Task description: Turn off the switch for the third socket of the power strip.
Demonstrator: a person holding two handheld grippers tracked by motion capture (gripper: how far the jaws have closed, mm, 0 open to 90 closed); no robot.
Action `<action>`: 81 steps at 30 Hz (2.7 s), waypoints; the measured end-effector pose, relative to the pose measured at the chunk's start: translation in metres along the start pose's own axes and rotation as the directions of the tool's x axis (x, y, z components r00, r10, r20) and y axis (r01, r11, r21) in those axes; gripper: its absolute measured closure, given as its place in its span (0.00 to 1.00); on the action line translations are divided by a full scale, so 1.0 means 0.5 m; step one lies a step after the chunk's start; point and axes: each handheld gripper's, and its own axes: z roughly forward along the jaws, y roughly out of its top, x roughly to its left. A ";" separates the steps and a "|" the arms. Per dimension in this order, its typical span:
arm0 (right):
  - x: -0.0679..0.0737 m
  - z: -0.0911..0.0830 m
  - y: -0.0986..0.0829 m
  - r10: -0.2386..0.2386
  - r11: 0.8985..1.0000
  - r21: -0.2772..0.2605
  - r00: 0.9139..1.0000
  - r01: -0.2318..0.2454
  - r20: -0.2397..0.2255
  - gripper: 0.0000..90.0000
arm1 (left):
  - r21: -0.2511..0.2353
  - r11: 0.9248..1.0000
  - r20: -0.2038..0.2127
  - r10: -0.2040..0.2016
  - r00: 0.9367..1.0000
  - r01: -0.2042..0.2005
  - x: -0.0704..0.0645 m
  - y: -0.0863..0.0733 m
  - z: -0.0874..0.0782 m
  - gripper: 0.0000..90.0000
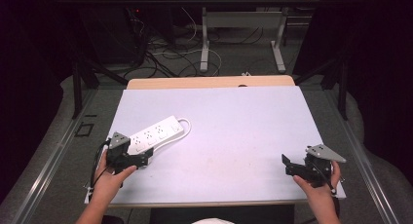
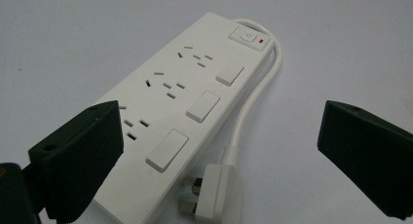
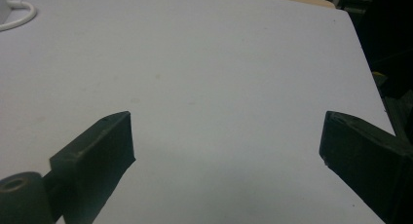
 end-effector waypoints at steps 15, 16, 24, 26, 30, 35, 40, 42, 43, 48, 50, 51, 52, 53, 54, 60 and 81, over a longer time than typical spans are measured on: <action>0.000 0.002 -0.001 -0.015 1.000 -0.001 1.000 0.015 -0.005 0.07 | 0.021 1.000 -0.004 0.010 1.000 -0.010 0.008 0.031 -0.009 0.07; 0.001 0.002 -0.001 -0.014 1.000 -0.002 1.000 0.014 -0.004 0.07 | 0.020 1.000 -0.006 0.017 1.000 -0.017 0.008 0.033 -0.009 0.07; 0.003 0.002 -0.001 -0.010 1.000 0.004 1.000 0.010 -0.012 0.08 | 0.038 0.999 0.016 0.013 1.000 -0.014 0.005 0.044 -0.014 0.14; 0.003 0.002 -0.001 -0.009 1.000 0.005 1.000 0.009 -0.013 0.08 | 0.040 0.999 0.018 0.015 1.000 -0.015 0.005 0.046 -0.016 0.15; 0.005 0.002 -0.001 0.003 1.000 0.016 1.000 -0.003 -0.017 0.08 | 0.056 0.998 0.021 0.020 1.000 -0.021 0.006 0.051 -0.020 0.18; 0.005 0.002 -0.001 0.000 1.000 0.014 1.000 0.001 -0.018 0.08 | 0.069 0.997 0.025 0.034 0.999 -0.035 0.008 0.062 -0.026 0.19; 0.005 0.003 -0.001 -0.007 1.000 0.012 1.000 0.007 -0.014 0.08 | 0.082 0.996 0.015 0.039 0.999 -0.040 0.011 0.072 -0.030 0.20; 0.005 0.003 -0.001 -0.009 1.000 0.010 1.000 0.010 -0.016 0.08 | 0.086 0.995 0.006 0.041 0.999 -0.042 0.013 0.078 -0.033 0.20; 0.005 0.003 -0.001 -0.009 1.000 0.010 1.000 0.010 -0.014 0.08 | 0.090 0.995 0.005 0.046 0.999 -0.046 0.015 0.081 -0.034 0.20; 0.004 0.003 -0.001 -0.006 1.000 0.017 1.000 0.006 -0.018 0.08 | 0.087 0.996 -0.004 0.033 0.999 -0.033 0.019 0.095 -0.038 0.20; 0.004 0.004 -0.001 -0.007 1.000 0.013 1.000 0.007 -0.015 0.08 | 0.099 0.994 -0.005 0.039 0.999 -0.038 0.021 0.103 -0.041 0.20; 0.005 0.004 -0.001 -0.004 1.000 0.014 1.000 0.004 -0.016 0.08 | 0.084 0.996 -0.008 0.027 1.000 -0.026 0.020 0.104 -0.040 0.20; 0.004 0.003 -0.001 -0.004 1.000 0.017 1.000 0.005 -0.021 0.09 | 0.087 0.996 -0.004 0.020 1.000 -0.020 0.020 0.108 -0.042 0.20; 0.005 0.004 -0.002 -0.005 1.000 0.014 1.000 0.005 -0.016 0.09 | 0.089 0.996 -0.009 0.033 0.999 -0.032 0.022 0.110 -0.043 0.20; 0.004 0.004 -0.002 -0.007 1.000 0.014 1.000 0.008 -0.017 0.09 | 0.092 0.995 -0.012 0.037 0.999 -0.036 0.023 0.113 -0.045 0.20; 0.004 0.004 -0.001 -0.011 1.000 0.014 1.000 0.011 -0.019 0.09 | 0.097 0.995 -0.022 0.024 0.999 -0.021 0.025 0.122 -0.046 0.20; 0.003 0.006 -0.002 -0.014 1.000 0.027 1.000 0.015 -0.022 0.09 | 0.232 0.967 -0.017 -0.108 0.994 0.109 0.059 0.147 -0.039 0.32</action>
